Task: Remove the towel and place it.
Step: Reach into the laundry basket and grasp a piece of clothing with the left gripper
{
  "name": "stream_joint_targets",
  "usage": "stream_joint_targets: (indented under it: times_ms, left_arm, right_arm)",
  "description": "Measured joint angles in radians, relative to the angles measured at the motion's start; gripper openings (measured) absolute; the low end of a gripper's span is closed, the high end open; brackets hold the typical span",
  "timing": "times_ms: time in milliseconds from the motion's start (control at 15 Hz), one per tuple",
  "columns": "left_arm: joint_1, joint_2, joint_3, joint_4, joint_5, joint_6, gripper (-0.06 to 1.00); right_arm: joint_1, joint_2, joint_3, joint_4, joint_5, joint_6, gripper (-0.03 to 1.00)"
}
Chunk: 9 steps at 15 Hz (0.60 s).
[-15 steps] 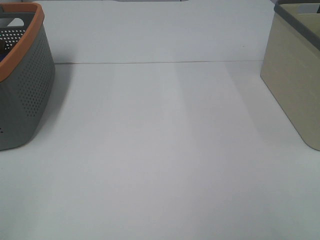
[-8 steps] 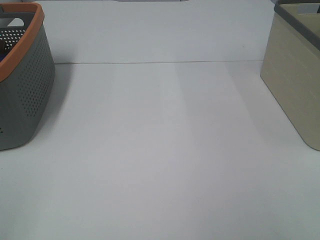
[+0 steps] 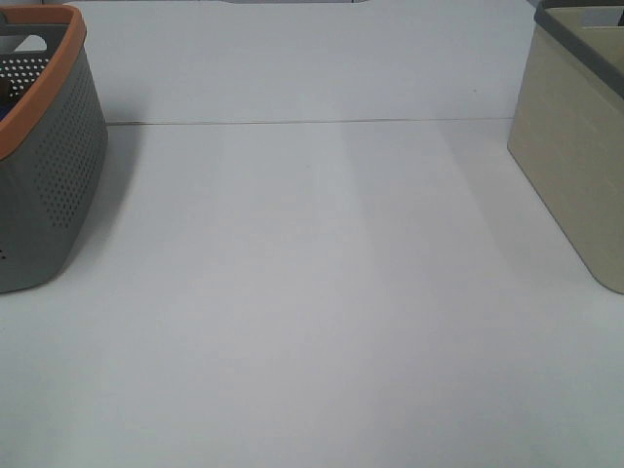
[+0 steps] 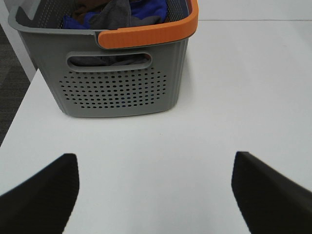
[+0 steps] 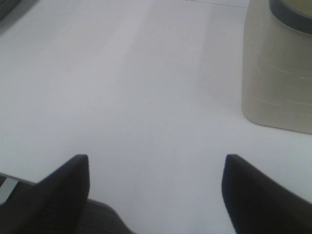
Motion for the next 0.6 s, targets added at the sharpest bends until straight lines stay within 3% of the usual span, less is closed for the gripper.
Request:
stream_joint_targets:
  times_ms: [600]
  left_arm:
    - [0.000,0.000,0.000,0.000,0.000,0.000,0.80]
  right_arm:
    - [0.000,0.000,0.000,0.000,0.000,0.000,0.75]
